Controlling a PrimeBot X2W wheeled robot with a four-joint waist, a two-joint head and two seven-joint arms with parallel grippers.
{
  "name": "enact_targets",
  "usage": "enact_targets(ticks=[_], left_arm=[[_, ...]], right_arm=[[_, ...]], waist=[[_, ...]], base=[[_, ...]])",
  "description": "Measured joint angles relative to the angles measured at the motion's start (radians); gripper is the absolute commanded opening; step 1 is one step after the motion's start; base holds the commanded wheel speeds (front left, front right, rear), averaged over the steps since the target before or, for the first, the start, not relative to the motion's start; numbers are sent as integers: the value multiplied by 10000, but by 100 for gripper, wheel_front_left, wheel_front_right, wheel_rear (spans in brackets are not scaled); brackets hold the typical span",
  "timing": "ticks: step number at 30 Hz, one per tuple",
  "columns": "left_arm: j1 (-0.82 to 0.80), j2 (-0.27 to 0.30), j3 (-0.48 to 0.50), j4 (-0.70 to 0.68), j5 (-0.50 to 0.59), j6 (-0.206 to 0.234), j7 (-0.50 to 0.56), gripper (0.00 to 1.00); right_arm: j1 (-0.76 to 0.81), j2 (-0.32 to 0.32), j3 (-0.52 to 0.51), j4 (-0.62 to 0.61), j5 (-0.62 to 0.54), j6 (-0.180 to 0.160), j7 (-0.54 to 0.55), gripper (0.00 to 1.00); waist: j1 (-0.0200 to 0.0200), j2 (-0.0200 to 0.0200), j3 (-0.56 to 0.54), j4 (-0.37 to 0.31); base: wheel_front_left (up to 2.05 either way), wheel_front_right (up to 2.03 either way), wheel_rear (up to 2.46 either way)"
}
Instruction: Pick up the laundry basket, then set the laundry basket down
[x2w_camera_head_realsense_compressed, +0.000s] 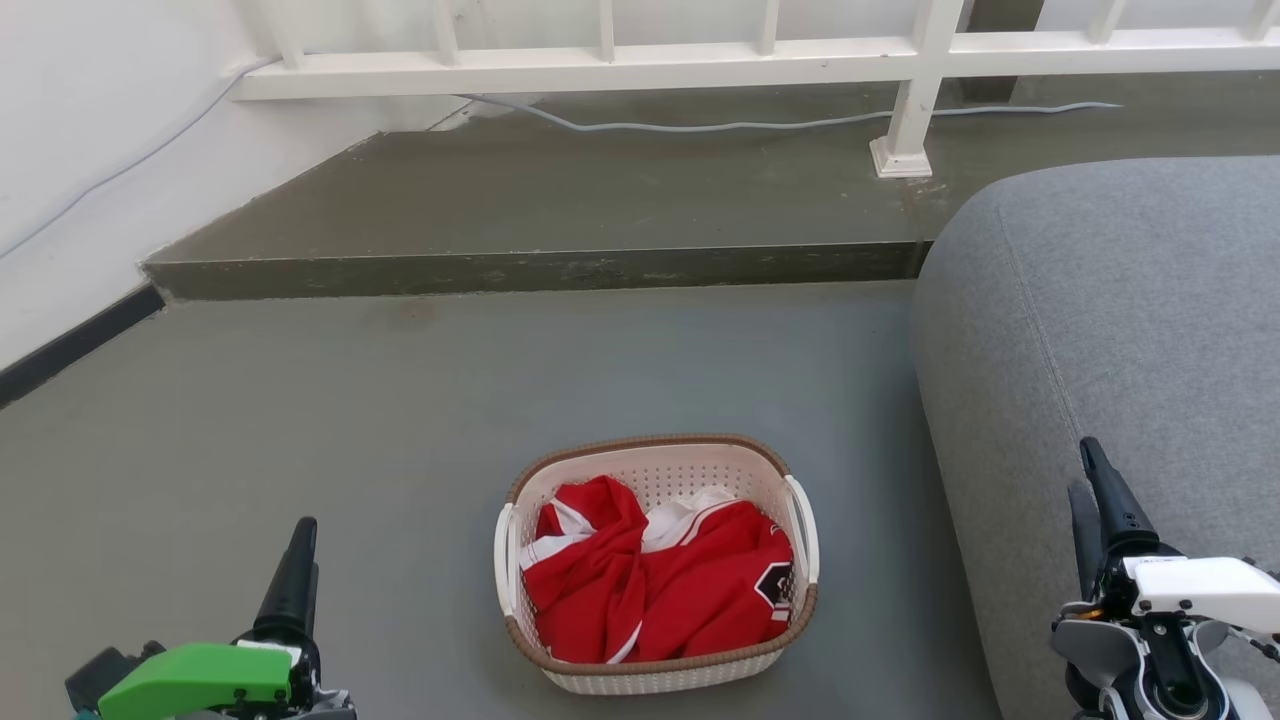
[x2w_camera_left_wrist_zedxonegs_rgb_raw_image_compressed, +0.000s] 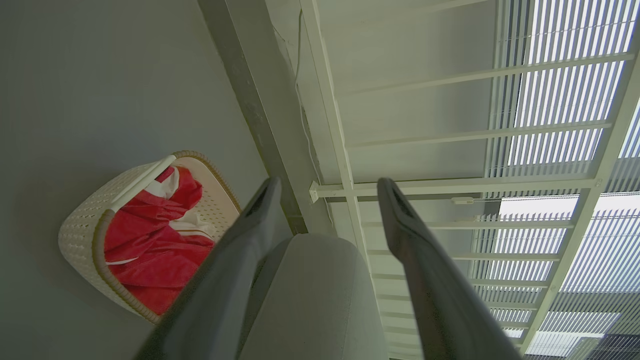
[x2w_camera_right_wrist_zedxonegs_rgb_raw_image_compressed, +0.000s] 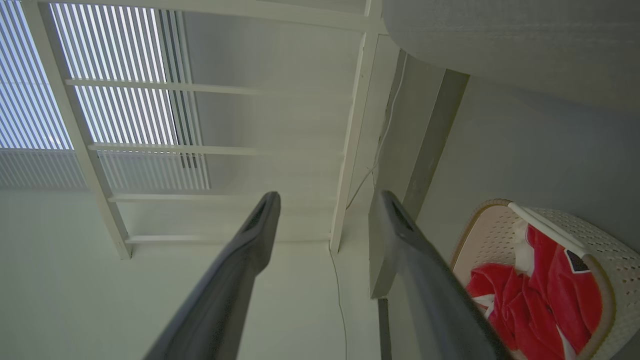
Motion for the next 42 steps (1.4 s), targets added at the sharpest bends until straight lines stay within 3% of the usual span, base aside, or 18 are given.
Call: enact_targets(ticks=[21,42], left_arm=[[-29,86,-685,-1133,4284,491,-704,100],[-6,109,-1289,-1854,7597,1035,-1344,100]], right_arm=[[11,-8,721,-872,-3925,-548,-704,100],[271,-19,1292,-1592,-6861,-1158,-1384,100]], waist=[[0,0,36,-10],[0,0,-17,-67]], base=[[0,0,0],[0,0,0]])
